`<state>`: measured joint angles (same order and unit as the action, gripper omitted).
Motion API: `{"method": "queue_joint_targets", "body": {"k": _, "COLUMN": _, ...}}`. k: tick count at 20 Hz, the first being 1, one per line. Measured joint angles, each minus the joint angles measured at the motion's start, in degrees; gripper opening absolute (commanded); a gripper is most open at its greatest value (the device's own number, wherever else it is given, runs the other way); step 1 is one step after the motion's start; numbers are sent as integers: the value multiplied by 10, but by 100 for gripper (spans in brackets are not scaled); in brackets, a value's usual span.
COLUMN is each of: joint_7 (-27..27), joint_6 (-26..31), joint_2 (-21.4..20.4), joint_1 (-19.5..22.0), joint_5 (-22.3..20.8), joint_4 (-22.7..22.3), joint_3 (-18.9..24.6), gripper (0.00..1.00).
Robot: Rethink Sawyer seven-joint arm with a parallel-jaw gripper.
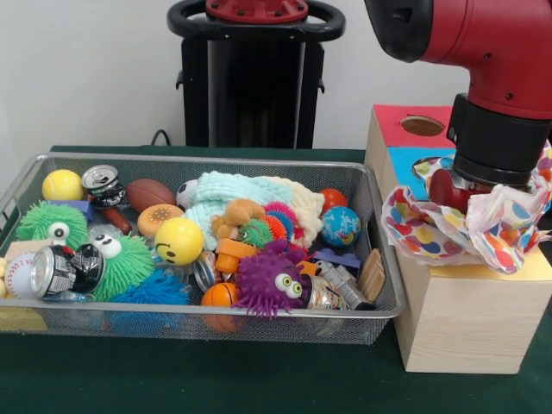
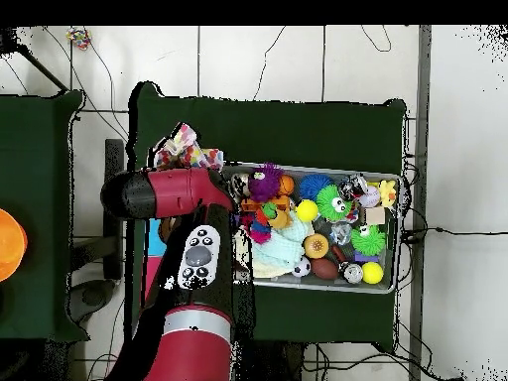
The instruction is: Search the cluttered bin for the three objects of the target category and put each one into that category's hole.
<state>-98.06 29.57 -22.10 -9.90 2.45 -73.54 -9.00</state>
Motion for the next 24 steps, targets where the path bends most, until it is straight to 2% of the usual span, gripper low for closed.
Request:
{"method": "queue_joint_targets", "body": {"k": 14, "joint_7": 0, "joint_6": 8, "joint_2": -4, "joint_1": 11, "joint_5": -2, "joint_4": 0, "joint_3": 13, "gripper": 100}}
{"method": "queue_joint_targets", "body": {"k": 20, "joint_7": 0, "joint_6": 71, "joint_2": -37, "joint_1": 9, "joint_5": -3, "joint_4": 0, "joint_3": 12, "gripper": 100}}
{"method": "queue_joint_targets", "body": {"k": 21, "joint_7": 0, "joint_6": 105, "joint_2": -51, "joint_1": 8, "joint_5": -4, "joint_4": 1, "joint_3": 12, "gripper": 100}}
{"method": "queue_joint_targets", "body": {"k": 24, "joint_7": 0, "joint_6": 155, "joint_2": -71, "joint_1": 5, "joint_5": -5, "joint_4": 9, "joint_3": 10, "gripper": 100}}
